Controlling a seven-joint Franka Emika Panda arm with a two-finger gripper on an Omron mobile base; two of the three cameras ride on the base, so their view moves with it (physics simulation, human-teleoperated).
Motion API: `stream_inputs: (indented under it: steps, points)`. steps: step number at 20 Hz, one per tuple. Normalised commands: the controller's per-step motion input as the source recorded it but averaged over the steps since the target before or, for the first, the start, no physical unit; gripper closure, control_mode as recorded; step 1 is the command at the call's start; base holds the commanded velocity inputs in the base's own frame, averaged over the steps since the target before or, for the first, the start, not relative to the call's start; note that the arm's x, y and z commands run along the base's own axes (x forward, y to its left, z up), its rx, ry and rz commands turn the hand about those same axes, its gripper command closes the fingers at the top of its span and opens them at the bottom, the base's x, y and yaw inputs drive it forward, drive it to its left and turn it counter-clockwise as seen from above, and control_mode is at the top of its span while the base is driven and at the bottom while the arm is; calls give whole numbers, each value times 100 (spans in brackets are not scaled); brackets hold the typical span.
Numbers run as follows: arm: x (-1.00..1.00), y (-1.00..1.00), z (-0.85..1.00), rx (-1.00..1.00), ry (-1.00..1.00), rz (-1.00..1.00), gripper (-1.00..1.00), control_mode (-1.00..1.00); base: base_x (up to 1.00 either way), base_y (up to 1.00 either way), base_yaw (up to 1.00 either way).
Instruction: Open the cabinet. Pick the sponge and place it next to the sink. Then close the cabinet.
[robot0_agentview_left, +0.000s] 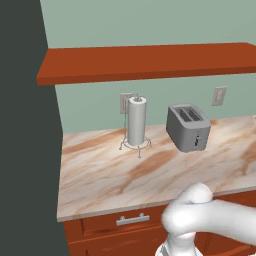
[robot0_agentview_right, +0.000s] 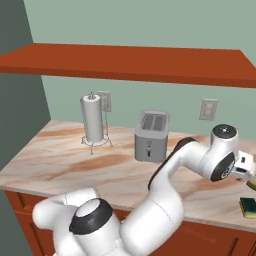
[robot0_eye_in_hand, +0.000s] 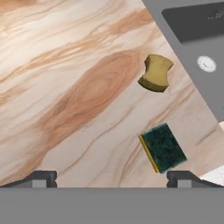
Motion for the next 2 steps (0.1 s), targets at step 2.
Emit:
stream_inputs:
  steps: [2]
  points:
    - [-17,35,17,0,0,0,-100,-100,0,0,0]
